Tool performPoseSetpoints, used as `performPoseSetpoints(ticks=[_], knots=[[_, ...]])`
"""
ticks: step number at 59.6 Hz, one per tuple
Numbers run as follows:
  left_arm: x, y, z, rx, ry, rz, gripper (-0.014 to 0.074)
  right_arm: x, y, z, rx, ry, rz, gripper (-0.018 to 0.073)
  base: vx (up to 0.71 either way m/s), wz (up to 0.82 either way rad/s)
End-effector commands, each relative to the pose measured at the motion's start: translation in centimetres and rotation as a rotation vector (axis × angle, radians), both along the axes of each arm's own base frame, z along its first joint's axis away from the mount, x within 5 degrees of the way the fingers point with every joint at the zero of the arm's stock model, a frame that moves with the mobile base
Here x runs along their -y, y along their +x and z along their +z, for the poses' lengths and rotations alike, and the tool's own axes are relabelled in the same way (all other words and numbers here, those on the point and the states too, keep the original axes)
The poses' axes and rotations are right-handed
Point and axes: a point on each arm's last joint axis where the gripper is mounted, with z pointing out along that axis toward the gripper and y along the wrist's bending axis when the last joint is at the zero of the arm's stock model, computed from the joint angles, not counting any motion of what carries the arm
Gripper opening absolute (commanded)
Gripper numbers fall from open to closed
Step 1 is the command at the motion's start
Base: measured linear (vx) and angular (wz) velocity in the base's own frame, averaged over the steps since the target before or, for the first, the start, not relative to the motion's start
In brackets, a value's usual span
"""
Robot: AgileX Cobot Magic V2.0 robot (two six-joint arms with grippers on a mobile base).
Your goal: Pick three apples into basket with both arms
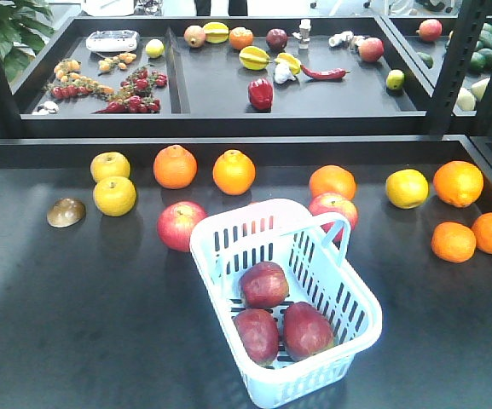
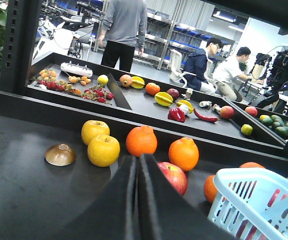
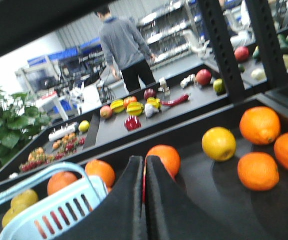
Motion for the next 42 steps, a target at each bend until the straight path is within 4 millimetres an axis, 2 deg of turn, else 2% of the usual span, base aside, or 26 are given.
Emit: performPoseSetpoints(ticks=[1,42], knots=[[-0.08,-0.27,1.56,0.108,-0.007,0.009,-0.0006,-0.07,-0.09,0.41,0.093,-0.025,0.001,-0.0005,0.0,0.0],[-0.08,-0.27,1.56,0.108,-0.007,0.009,-0.0006,-0.07,-0.11,0.5,0.098,-0.019,0.002,-0.0005,0.0,0.0]])
